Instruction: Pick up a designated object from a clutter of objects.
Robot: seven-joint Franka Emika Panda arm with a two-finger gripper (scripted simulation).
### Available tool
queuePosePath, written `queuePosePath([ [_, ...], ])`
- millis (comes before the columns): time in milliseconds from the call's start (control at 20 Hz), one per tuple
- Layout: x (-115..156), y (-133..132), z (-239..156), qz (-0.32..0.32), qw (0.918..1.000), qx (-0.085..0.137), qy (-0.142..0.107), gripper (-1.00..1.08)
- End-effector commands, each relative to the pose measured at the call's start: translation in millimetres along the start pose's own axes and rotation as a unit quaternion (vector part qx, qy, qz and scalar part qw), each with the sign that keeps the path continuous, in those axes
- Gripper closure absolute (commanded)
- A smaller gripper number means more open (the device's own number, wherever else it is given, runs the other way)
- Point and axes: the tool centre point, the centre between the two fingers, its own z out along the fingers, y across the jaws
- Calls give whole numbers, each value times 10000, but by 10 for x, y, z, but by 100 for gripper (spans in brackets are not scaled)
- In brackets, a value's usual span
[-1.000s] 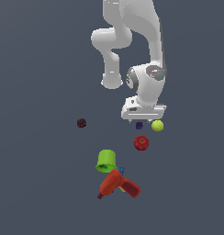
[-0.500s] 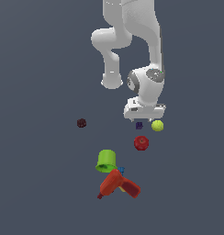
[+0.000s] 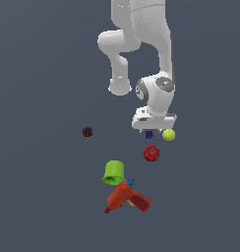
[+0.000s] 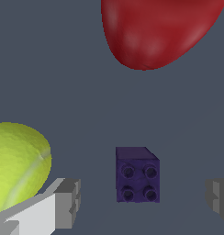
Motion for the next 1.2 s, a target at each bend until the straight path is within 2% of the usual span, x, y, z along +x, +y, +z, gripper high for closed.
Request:
queuePosePath([
  [0, -7, 0, 106, 0, 10000, 0, -2, -92],
  [500, -11, -2, 351, 2, 10000, 1, -1, -92],
  [550, -11, -2, 351, 2, 10000, 1, -1, 108],
  [1150, 35, 3, 300, 14, 10000, 15, 52, 108],
])
